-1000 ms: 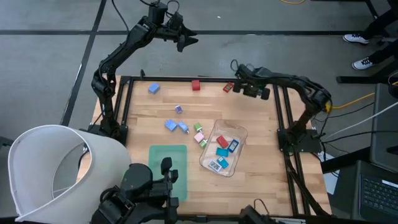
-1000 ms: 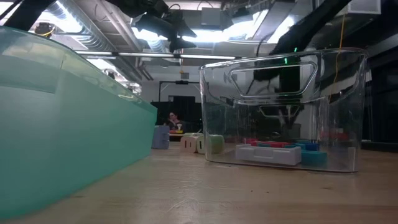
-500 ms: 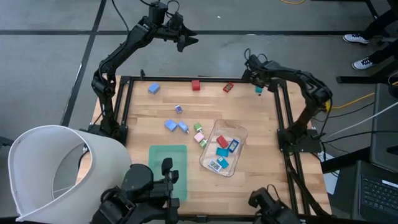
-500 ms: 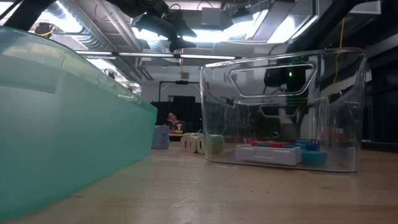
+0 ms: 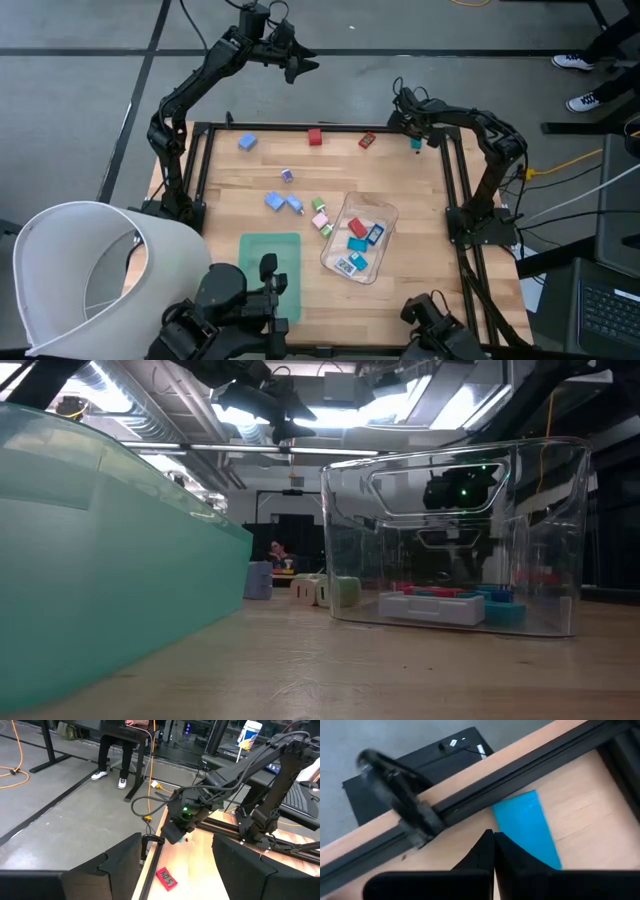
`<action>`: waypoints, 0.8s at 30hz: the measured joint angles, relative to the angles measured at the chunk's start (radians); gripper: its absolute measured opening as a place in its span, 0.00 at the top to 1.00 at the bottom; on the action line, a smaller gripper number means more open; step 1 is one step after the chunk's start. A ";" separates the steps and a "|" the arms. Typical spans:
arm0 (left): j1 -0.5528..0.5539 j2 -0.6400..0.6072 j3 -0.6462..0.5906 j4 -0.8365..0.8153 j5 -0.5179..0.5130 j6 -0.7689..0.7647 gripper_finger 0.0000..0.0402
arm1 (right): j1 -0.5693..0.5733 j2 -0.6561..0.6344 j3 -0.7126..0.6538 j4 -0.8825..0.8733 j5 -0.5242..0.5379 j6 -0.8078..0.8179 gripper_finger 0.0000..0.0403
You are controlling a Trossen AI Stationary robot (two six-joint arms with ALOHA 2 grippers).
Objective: Pick & Place Office items
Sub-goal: Put the light blue digital clock into the transparent bin
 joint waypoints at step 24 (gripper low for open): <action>-0.006 0.016 -0.001 -0.064 0.003 0.019 0.40 | 0.063 0.097 0.068 -0.188 -0.078 -0.065 1.00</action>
